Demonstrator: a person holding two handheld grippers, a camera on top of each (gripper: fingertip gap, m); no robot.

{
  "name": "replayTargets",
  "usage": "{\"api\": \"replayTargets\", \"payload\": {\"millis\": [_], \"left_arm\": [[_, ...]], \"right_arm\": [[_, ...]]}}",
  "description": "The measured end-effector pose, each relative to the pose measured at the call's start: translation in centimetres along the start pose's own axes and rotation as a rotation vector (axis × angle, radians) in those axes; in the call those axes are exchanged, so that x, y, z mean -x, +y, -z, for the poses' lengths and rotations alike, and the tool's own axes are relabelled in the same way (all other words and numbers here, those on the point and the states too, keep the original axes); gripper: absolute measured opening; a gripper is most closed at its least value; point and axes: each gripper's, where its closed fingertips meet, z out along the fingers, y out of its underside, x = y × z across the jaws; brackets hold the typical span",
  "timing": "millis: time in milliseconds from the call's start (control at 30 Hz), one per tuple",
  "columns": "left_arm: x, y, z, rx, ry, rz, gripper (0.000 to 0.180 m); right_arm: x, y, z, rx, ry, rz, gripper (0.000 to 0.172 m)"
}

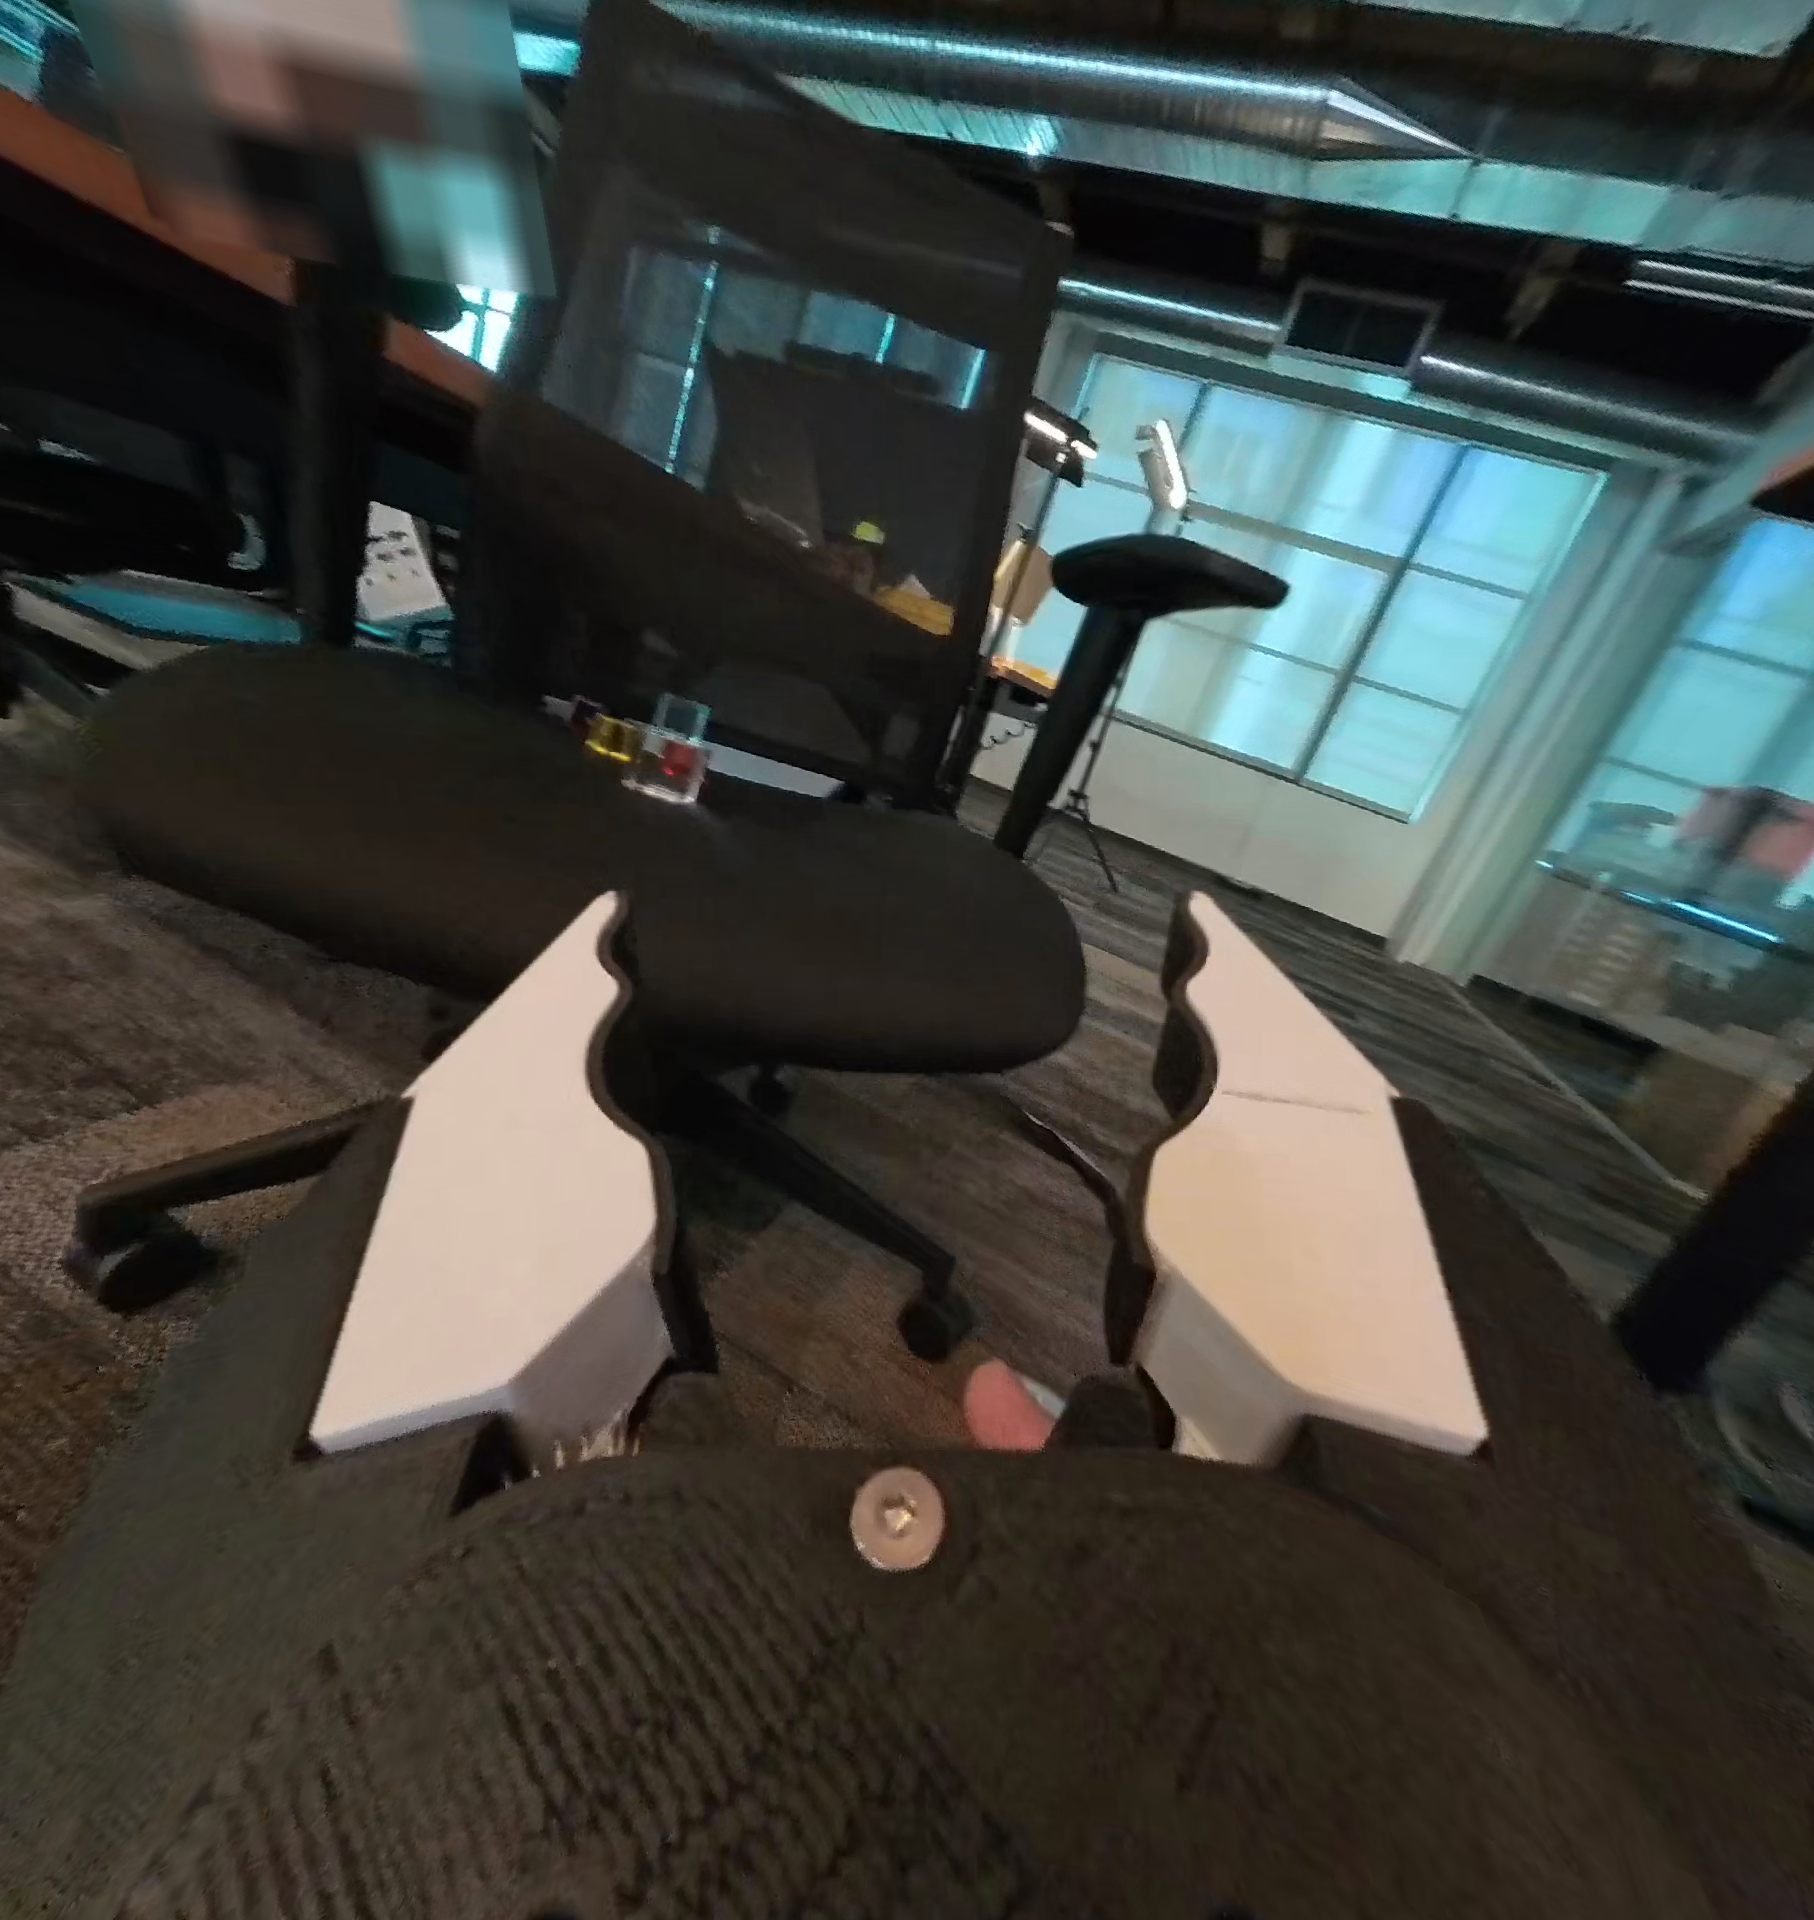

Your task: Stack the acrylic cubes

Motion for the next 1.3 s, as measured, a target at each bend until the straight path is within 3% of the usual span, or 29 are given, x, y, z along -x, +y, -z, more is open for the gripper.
{"api": "replayTargets", "payload": {"millis": [133, 267, 400, 500, 733, 933, 1067, 1133, 1233, 1300], "left_arm": [[-2.7, -0.7, -2.9, 0.020, 0.066, -0.046, 0.119], [-3.7, -0.8, -2.8, 0.035, 0.068, -0.065, 0.113], [-2.1, -0.5, -0.4, 0.059, -0.031, -0.112, 0.097], [0.1, -1.8, -0.8, 0.024, -0.096, -0.116, 0.086], [2.1, -3.0, -11.9, 0.207, -0.031, -0.273, 0.064], [6.7, -2.4, -21.3, 0.331, -0.065, -0.256, 0.046], [11.3, 1.0, -28.1, 0.537, -0.102, -0.281, 0.039], [13.6, 2.6, -31.1, 0.654, -0.108, -0.396, 0.023], [18.2, 2.0, -35.5, 0.679, -0.220, -0.477, 0.026], [20.8, 2.5, -38.1, 0.701, -0.240, -0.347, 0.039]], "right_arm": [[-2.3, 0.0, 1.3, 0.006, 0.043, -0.051, 0.101], [-2.8, -1.5, -0.6, -0.054, 0.009, -0.157, 0.097], [-0.6, -1.7, -4.3, -0.052, -0.074, -0.194, 0.095], [1.8, -0.8, -6.6, -0.040, -0.162, -0.180, 0.095], [3.6, 1.9, -11.6, 0.044, -0.356, -0.151, 0.073], [3.7, 1.5, -22.5, 0.134, -0.504, -0.151, 0.055], [4.8, 1.8, -32.6, 0.189, -0.575, -0.116, 0.041], [5.8, 2.5, -37.8, 0.231, -0.616, -0.113, 0.036], [8.7, 4.8, -44.6, 0.350, -0.747, -0.151, 0.032], [11.3, 7.3, -47.3, 0.478, -0.862, -0.218, 0.034]]}}
